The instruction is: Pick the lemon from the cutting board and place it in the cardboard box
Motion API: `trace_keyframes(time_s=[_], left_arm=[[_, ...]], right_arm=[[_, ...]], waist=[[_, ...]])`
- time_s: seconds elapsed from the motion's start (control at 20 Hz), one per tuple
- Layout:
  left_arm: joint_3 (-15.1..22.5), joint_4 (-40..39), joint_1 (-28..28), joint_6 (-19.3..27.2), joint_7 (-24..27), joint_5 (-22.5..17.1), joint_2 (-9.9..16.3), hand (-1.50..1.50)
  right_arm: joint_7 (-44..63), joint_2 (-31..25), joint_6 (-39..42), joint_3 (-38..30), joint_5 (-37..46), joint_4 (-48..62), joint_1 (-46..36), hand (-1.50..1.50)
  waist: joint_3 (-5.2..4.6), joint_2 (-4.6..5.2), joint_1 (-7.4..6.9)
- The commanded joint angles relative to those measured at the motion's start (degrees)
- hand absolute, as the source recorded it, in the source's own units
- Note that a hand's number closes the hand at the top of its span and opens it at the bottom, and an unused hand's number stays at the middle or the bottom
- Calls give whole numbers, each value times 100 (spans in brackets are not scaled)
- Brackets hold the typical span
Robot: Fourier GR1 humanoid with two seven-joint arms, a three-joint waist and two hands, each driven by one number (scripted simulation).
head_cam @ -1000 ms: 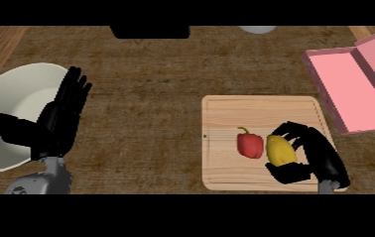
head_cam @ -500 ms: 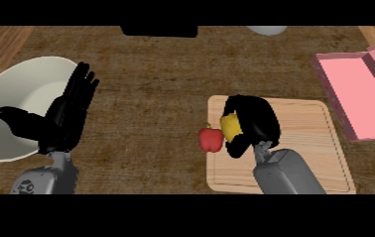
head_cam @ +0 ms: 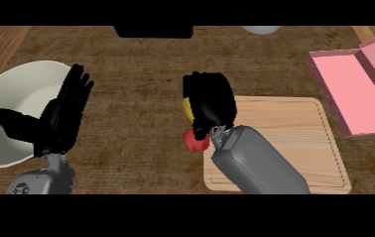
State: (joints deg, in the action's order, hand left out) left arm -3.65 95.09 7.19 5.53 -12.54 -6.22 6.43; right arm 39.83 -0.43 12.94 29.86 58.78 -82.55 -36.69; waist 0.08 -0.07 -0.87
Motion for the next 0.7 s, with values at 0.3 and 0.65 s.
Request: trace_keyframes(time_s=[0.3, 0.65], left_arm=[[-174, -202, 44, -76, 78, -137, 27, 0], [91, 384, -404, 57, -28, 80, -103, 0]], right_arm=[[1307, 42, -439, -804, 234, -934, -1086, 150], [1466, -643, -255, -1744, 516, -1591, -913, 150]], waist=[[-12, 2, 76], [-7, -12, 96]])
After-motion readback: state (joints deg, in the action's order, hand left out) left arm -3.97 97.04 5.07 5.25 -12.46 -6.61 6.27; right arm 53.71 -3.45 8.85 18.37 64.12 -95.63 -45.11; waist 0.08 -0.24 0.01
